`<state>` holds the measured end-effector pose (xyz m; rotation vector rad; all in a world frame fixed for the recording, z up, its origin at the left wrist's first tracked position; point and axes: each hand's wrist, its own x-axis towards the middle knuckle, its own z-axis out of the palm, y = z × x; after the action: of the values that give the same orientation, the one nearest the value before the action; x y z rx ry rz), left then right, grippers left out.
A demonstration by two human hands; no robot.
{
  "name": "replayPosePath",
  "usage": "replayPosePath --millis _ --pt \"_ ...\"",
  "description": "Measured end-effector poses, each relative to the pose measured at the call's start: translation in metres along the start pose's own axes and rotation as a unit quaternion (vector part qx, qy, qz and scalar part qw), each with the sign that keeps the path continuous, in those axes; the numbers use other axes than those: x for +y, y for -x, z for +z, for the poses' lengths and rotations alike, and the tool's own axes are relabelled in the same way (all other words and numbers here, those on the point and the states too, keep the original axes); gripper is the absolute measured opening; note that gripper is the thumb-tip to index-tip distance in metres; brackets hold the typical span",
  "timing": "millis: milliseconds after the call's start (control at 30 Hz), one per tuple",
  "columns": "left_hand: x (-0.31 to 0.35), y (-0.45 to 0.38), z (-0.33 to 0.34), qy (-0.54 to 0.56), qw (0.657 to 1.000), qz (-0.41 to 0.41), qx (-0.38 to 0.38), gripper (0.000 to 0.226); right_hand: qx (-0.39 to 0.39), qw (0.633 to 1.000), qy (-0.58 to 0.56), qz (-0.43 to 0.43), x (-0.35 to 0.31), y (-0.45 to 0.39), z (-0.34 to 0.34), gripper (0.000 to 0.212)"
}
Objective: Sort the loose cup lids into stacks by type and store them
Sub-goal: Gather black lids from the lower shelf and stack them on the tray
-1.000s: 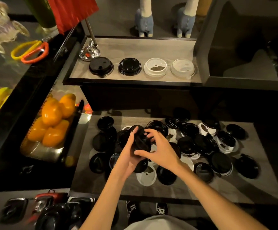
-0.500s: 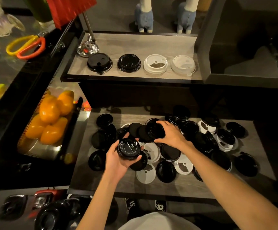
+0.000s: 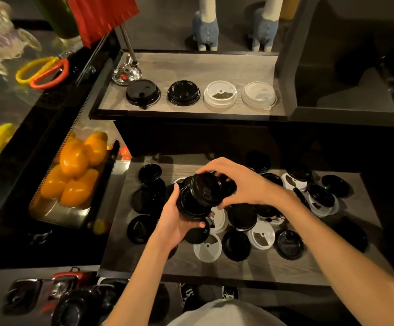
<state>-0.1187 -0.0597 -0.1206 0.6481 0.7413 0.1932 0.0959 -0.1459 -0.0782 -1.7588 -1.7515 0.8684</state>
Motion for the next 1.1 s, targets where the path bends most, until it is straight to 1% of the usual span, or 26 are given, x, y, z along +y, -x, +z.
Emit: replayPosePath --millis 33,100,167,200,300,400,467,533,633,700,800,933,1033,1100 --pt "0.001 0.0 0.005 -0.017 1.0 -0.006 0.002 0.072 -0.017 1.0 0.02 -0.009 -0.005 -0.002 -0.002 0.092" --pt "0.003 0.0 0.014 -0.033 0.999 -0.007 0.01 0.073 -0.04 0.996 0.075 -0.023 -0.01 -0.006 -0.002 0.095" --pt "0.004 -0.001 0.022 -0.024 0.999 0.001 0.024 0.071 -0.05 0.991 0.117 -0.03 -0.012 -0.007 -0.002 0.096" --pt "0.005 -0.001 0.026 -0.015 0.999 0.005 0.033 0.07 -0.054 0.991 0.117 -0.029 -0.012 -0.005 -0.002 0.096" --pt "0.007 -0.002 0.032 -0.008 0.998 0.018 0.057 0.067 -0.058 0.997 0.047 -0.008 -0.013 0.004 -0.004 0.098" --pt "0.007 -0.001 0.036 -0.02 0.998 0.025 0.059 0.066 -0.004 1.0 0.008 0.02 -0.023 0.012 0.0 0.089" --pt "0.007 0.0 0.038 -0.031 0.998 0.03 0.053 0.065 0.037 0.999 0.013 0.036 -0.029 0.013 0.007 0.082" --pt "0.008 0.001 0.04 -0.032 0.998 0.039 0.043 0.063 0.054 0.998 0.015 0.029 -0.031 0.014 0.012 0.077" --pt "0.008 0.004 0.038 -0.019 0.998 0.054 0.025 0.06 0.054 0.998 -0.021 0.017 -0.032 0.017 0.009 0.076" --pt "0.009 0.007 0.037 -0.016 0.999 0.05 0.008 0.062 0.048 0.998 -0.031 0.007 -0.033 0.021 0.002 0.075" --pt "0.009 0.01 0.041 -0.028 0.999 0.034 -0.016 0.072 0.036 0.999 -0.026 -0.011 -0.034 0.025 -0.003 0.077" --pt "0.01 0.009 0.046 -0.06 0.997 0.025 -0.03 0.084 0.016 1.0 -0.003 -0.026 -0.032 0.026 -0.004 0.077" --pt "0.011 0.011 0.049 -0.069 0.997 0.023 -0.034 0.086 0.012 0.999 -0.002 -0.033 -0.033 0.028 -0.007 0.076" --pt "0.011 0.011 0.05 -0.055 0.997 0.025 -0.038 0.083 0.012 0.999 -0.005 -0.029 -0.031 0.028 -0.006 0.077"
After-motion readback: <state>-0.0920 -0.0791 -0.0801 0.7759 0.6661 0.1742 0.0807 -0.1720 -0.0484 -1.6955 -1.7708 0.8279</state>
